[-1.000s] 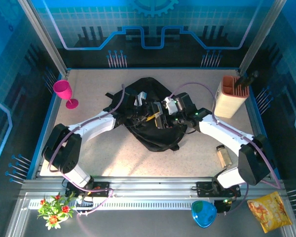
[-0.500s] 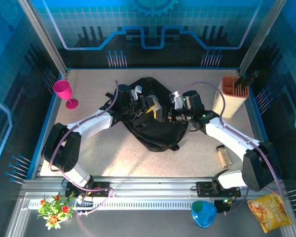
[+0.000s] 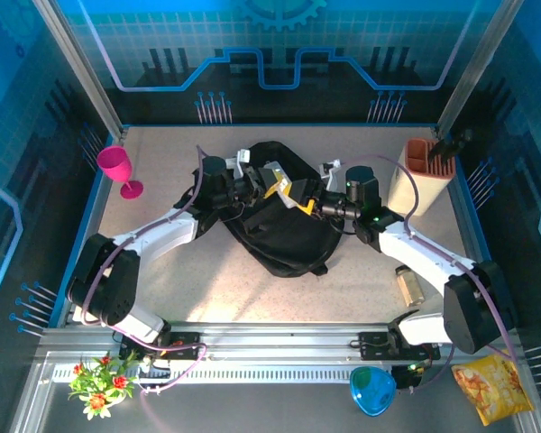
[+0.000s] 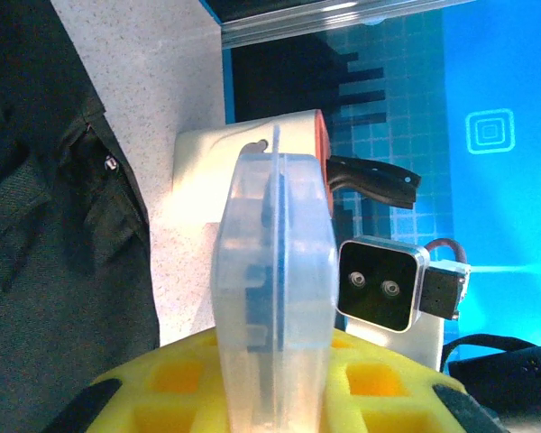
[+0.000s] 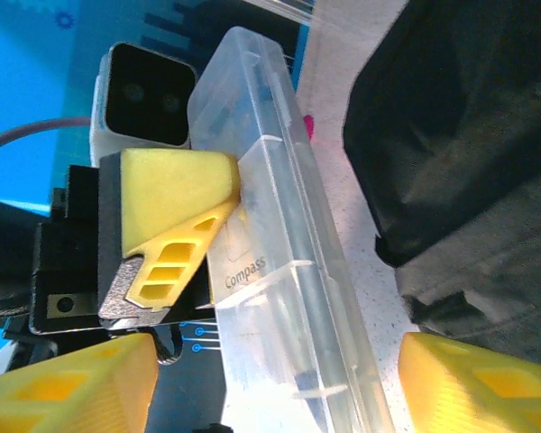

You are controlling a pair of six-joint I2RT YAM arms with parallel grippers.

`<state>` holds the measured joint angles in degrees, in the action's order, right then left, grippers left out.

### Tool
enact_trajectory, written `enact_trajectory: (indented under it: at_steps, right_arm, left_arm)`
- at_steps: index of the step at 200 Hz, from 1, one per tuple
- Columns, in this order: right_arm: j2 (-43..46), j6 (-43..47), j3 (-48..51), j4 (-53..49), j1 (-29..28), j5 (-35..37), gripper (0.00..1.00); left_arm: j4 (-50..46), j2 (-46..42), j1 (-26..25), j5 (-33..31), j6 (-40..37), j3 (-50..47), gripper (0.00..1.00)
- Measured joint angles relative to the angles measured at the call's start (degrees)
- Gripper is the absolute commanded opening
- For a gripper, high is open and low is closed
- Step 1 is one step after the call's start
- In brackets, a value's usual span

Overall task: Pack the student bag
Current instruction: Pass the loose stationery.

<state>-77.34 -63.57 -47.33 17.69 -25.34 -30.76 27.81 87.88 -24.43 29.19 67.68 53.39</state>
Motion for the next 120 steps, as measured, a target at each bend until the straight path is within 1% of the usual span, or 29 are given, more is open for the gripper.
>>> enact_trajectory:
  at_steps: [32,45,53,74,83,101,120]
  right_arm:
    - [-1.7,-4.0,0.2,6.4,0.0,-1.9,0.62]
    - [-2.2,-5.3,0.2,8.2,0.0,-2.5,0.57]
    - [-2.5,-6.0,0.2,9.1,0.0,-2.7,0.53]
    - [-3.1,-7.3,0.4,11.1,0.2,-2.9,0.37]
    - [-3.3,-7.8,0.7,11.8,0.3,-2.8,0.32]
    - [-3.3,-8.7,1.1,13.1,0.3,-2.6,0.24]
    - [-3.3,-8.6,1.4,13.4,0.4,-2.2,0.19]
  left_arm:
    - [2.1,-0.1,0.1,0.0,1.4,-0.3,0.17]
    - [3.3,-0.1,0.3,0.0,2.0,-0.3,0.18]
    - [3.9,-0.1,0.3,0.0,2.5,-0.3,0.18]
    - [5.5,-0.2,0.4,-0.2,3.1,-0.4,0.21]
    - [5.8,-0.3,0.5,-0.2,3.3,-0.4,0.24]
    - [6.1,-0.3,0.9,-0.2,4.0,-0.8,0.30]
    - [5.7,-0.6,1.3,-0.4,3.6,-1.6,0.46]
